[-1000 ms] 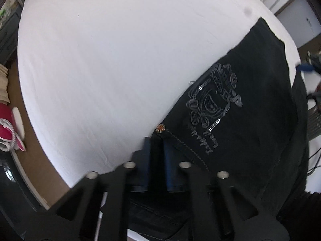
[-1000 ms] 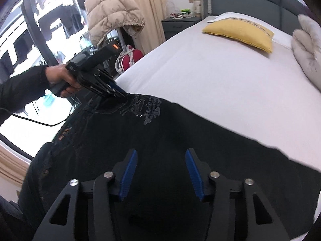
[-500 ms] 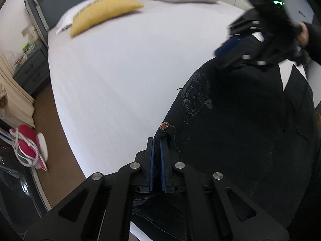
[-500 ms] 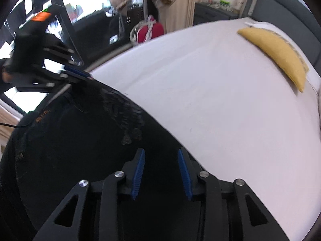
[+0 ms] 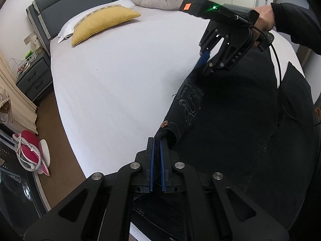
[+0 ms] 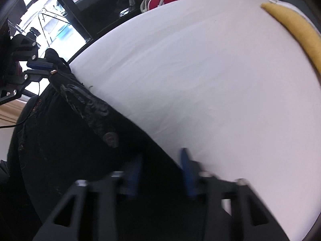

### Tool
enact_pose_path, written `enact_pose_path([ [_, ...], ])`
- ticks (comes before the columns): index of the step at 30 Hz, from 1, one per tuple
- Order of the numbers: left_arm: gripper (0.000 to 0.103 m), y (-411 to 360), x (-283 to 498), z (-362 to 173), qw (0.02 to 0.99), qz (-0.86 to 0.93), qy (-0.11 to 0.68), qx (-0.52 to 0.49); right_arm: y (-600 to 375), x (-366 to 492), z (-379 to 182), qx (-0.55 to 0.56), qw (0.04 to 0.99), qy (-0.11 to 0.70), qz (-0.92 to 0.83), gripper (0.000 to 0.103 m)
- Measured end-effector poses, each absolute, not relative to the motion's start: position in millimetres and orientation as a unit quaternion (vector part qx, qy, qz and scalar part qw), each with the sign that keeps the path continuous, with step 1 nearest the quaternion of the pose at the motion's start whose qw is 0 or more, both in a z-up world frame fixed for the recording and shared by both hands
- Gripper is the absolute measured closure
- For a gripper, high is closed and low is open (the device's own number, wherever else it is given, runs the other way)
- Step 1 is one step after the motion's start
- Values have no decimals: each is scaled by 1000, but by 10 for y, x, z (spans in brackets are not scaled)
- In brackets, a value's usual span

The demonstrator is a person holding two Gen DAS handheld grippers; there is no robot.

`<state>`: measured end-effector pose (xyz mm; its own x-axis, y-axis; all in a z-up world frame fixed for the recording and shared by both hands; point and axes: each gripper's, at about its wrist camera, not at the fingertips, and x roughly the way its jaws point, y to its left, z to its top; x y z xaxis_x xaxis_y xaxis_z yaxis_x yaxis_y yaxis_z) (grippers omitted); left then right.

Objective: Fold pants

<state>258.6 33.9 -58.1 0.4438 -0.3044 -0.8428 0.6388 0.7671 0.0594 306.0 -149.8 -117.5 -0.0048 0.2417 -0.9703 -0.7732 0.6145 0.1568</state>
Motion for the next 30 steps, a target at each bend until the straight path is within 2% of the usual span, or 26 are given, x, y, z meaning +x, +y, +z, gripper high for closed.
enact_pose_path([
  [1,99,335,2574,-578,829,-285,444,187,-1509,3053,-1141,-217,673,594,384,90],
  [7,99,363,2507,-526,833,-284,448,161,-1769,2922,-838,-175,711,561,388,96],
  [16,99,387,2170,-405,833,-290,447,150,-1632,2377,-623,-174,731,520,406,98],
  [23,99,441,1683,-327,824,-316,444,152,-1281,1593,-687,-239,688,513,455,98],
  [30,99,286,827,-279,793,-373,426,224,-1344,821,-688,-310,677,505,436,98],
])
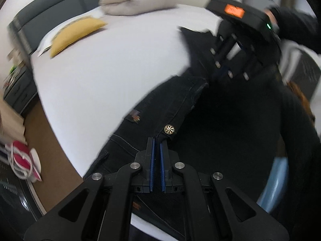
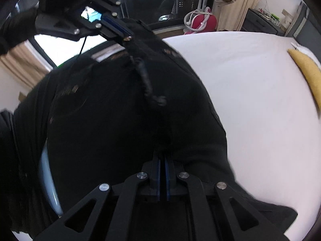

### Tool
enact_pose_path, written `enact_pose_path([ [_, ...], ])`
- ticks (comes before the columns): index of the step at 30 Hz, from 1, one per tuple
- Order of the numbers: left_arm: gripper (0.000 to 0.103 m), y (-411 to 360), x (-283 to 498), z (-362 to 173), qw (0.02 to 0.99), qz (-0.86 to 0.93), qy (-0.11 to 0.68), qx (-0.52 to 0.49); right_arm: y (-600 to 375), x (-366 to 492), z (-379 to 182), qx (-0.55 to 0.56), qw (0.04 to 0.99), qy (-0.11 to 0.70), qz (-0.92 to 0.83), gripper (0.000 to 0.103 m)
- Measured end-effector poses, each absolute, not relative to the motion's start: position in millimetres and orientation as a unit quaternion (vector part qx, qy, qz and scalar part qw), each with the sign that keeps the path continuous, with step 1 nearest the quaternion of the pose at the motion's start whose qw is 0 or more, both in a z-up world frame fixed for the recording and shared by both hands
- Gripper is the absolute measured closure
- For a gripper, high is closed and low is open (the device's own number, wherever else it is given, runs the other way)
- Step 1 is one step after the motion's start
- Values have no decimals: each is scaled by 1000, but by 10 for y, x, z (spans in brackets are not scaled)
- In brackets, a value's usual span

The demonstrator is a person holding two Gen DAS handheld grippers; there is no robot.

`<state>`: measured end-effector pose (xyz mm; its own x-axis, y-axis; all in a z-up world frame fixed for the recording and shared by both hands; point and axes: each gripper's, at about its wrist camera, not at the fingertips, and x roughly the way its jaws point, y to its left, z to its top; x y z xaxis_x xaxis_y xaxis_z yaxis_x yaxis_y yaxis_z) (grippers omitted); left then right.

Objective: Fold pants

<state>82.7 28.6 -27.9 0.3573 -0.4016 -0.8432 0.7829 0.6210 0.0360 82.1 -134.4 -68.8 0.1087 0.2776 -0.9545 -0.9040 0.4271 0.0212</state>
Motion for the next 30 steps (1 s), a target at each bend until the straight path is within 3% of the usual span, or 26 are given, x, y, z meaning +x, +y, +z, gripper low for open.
enact_pose_path([
  [14,99,-78,-620,-609,710,-432,466,304,-1186,-890,-1083,-522,619,442,386,98],
  [30,99,42,-740,-644,688,-441,486,309,-942,-1409,-1165,-561,627,411,351,98],
])
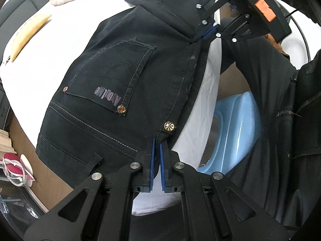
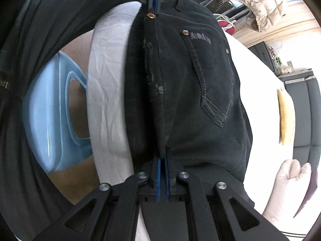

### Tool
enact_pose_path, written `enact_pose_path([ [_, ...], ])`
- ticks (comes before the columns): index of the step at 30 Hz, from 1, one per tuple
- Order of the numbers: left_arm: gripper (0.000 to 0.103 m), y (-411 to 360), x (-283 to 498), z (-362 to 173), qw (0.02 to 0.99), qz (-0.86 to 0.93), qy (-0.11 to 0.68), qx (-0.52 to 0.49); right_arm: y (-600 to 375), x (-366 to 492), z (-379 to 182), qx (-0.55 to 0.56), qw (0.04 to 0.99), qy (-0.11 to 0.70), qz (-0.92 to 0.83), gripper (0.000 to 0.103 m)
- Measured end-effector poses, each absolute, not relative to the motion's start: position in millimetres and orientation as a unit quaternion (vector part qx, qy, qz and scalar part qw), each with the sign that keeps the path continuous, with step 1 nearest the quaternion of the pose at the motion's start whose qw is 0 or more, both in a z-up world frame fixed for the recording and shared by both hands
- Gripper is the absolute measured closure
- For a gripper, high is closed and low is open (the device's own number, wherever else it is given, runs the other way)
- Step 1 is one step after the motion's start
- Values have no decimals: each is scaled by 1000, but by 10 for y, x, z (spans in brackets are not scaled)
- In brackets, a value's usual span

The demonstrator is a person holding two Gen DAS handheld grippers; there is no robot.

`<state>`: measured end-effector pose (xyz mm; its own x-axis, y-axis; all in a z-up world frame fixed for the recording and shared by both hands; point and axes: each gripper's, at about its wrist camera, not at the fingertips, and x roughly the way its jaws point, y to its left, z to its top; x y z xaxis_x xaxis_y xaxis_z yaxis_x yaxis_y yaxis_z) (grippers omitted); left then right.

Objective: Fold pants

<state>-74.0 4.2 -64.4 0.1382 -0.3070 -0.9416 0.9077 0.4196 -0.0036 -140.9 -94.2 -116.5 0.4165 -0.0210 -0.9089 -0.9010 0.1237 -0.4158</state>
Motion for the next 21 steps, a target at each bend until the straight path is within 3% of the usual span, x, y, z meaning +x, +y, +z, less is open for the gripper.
enact_pose_path([
  [12,99,85,-654,-812,690,-435,502,289,-841,-1627,-1281,-568,629,417,329,97],
  [21,90,264,-567,-584,701,-414,534,227,-707,-1637,-1447,-575,631,424,303,95],
])
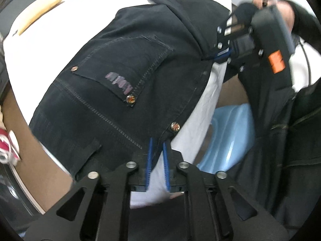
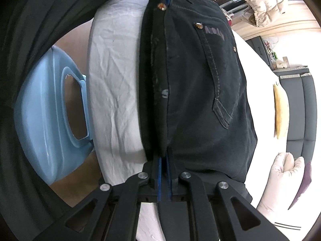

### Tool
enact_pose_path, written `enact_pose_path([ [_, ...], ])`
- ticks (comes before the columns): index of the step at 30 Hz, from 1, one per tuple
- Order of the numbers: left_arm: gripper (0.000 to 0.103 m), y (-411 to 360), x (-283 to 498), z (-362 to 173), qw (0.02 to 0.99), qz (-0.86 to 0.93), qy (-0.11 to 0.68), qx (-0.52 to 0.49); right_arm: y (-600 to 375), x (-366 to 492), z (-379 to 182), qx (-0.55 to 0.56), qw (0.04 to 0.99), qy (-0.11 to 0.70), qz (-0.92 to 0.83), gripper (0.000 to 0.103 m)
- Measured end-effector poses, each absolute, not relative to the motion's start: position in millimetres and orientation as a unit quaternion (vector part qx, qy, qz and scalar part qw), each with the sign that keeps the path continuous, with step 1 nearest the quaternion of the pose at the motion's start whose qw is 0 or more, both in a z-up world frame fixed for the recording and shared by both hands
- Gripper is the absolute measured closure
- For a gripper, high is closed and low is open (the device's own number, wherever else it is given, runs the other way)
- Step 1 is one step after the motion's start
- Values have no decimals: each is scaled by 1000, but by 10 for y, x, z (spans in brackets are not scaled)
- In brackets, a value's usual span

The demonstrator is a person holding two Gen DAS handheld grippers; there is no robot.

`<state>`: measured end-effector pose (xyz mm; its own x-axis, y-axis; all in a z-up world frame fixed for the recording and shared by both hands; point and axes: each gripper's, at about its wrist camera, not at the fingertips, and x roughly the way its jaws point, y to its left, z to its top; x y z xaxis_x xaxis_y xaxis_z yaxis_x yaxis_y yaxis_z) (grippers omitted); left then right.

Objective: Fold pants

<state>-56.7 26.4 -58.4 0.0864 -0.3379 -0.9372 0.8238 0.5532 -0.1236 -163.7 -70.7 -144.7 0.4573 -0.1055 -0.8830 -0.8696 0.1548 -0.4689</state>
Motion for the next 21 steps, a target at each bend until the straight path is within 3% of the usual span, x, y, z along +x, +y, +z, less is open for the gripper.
enact_pose_path([
  [11,90,18,-408,-52,741,-434,495,134,-638,-1625,-1472,-564,644,434,281,94],
  [15,90,-349,-238,-344,747,-420,505,102,-624,-1602,-1473,-552,654,442,269,94],
  [18,90,-512,-68,-906,726,-372,570,93,-647,-1581,-1444,-533,670,447,259,93],
  [21,90,-414,-7,-946,729,-379,570,29,-757,-1550,-1324,-492,699,452,255,84],
])
